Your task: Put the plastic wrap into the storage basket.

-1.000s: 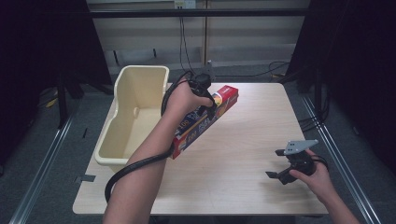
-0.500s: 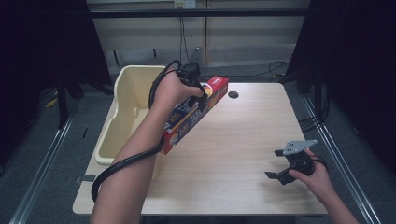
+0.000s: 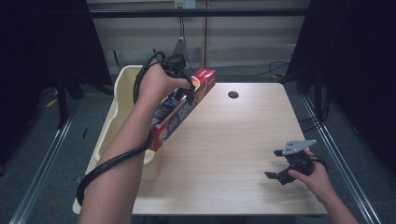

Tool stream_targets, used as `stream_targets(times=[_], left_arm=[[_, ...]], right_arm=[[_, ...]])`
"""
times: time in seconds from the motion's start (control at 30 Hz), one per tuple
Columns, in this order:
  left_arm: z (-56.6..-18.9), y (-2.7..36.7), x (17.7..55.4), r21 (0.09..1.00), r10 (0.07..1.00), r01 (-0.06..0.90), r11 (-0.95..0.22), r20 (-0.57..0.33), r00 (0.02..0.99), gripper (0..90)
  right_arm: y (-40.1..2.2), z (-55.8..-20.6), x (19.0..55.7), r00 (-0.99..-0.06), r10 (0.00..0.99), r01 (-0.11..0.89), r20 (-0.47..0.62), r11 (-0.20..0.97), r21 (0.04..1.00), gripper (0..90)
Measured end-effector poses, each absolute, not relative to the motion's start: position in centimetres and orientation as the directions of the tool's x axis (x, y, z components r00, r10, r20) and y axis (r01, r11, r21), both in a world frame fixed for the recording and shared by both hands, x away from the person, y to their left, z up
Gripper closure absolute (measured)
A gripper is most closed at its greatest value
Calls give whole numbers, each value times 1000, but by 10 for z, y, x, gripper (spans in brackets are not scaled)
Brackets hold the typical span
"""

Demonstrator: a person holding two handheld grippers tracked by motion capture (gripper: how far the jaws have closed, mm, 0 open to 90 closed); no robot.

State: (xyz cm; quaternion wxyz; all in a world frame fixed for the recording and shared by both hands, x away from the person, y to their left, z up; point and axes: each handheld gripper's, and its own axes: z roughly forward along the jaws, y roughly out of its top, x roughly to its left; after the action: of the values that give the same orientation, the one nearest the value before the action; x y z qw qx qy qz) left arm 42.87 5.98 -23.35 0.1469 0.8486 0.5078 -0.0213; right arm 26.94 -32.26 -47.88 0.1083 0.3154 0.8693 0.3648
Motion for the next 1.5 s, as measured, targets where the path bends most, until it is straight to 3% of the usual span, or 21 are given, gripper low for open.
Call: stream_targets(times=[0.97,1.5], left_arm=[[-202,111,426,260,930,930,-259,-193,313,406],[-194,133,424,266,943,937,-227,-179,279,407]], right_arm=[[-323,-478,268,-779,625,476,50,537,697,38],[-322,-478,267,-780,624,471,45,538,699,38]])
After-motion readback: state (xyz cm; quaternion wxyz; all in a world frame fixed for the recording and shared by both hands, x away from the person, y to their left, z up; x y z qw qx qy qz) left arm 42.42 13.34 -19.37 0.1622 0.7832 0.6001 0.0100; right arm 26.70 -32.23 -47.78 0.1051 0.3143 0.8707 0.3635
